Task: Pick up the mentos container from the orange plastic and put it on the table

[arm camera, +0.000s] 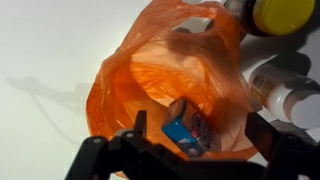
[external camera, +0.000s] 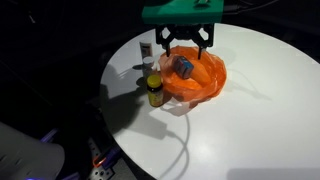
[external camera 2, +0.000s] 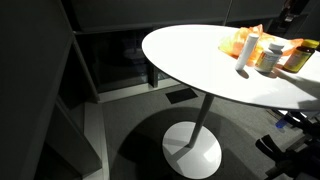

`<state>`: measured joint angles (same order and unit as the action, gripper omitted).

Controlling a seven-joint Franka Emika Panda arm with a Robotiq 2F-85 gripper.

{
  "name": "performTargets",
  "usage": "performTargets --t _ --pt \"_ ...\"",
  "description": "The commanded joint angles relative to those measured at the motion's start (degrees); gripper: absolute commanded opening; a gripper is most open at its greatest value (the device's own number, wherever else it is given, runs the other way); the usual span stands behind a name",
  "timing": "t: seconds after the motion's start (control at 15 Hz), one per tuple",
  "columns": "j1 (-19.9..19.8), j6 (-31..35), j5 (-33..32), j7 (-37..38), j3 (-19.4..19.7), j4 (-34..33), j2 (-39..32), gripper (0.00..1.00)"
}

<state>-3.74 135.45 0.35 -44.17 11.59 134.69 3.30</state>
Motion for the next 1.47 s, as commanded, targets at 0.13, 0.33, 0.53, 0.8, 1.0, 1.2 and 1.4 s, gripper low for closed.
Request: performTargets --t 0.13,0.33,0.53,0.8,1.0,1.2,1.4 --pt "-0.98 0.18 5.56 -7.57 -1.84 -2.78 -4.27 1.00" --pt "-1.34 0.03 7.66 -10.54 -2.63 -4.02 -6.16 1.00" --pt "-1.50 0.12 6.17 -8.11 -3.22 -2.82 -5.61 1.00" --pt "-1.87 0.08 6.93 -9.56 -3.73 -3.53 -6.67 1.00" --pt "-1.91 1.13 6.55 -10.58 -4.33 -3.24 -7.21 1.00" --pt "-1.80 1.76 5.92 -12.41 -5.10 -3.62 -8.10 1.00" --pt "-1.91 3.29 5.44 -14.14 -5.68 -4.16 -9.29 1.00"
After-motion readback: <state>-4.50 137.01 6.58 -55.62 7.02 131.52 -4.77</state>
